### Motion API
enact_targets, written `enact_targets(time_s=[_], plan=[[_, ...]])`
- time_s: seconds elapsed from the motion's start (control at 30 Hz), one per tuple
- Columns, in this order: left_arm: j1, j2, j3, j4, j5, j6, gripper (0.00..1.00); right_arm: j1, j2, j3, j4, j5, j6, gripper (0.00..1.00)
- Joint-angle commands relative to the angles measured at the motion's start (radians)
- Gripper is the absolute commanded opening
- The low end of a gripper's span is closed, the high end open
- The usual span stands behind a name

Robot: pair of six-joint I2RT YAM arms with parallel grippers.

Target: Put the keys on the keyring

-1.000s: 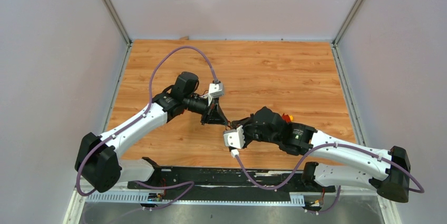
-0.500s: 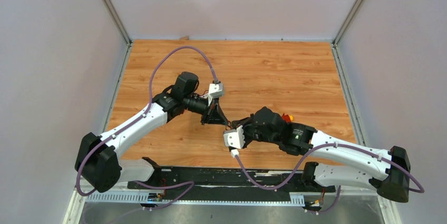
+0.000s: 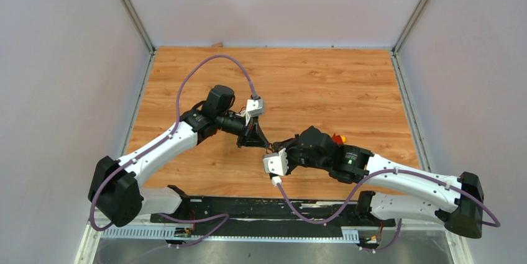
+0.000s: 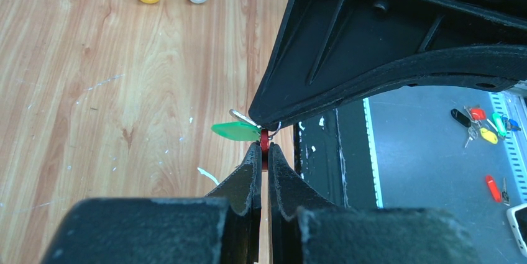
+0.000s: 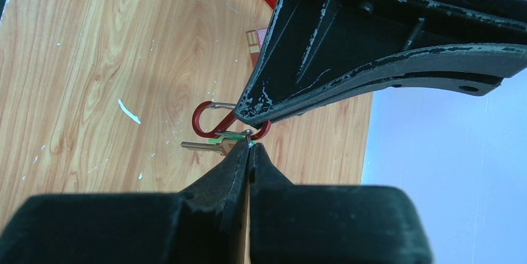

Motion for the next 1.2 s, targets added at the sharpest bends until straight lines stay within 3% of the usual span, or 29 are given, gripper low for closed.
enact_targets(time_s=[0.0,1.17], plan=[[-0.017,-0.004,-0.004,0.005,0.026,0.025,0.0,0.01,-0.013,-0.002,0.113,0.017,-0.018,0.0],[-0.032,0.009,-0.004,-0.016,0.028,0.062,0.0,0.024,-0.009,-0.02,0.197,0.136,-0.033,0.0]])
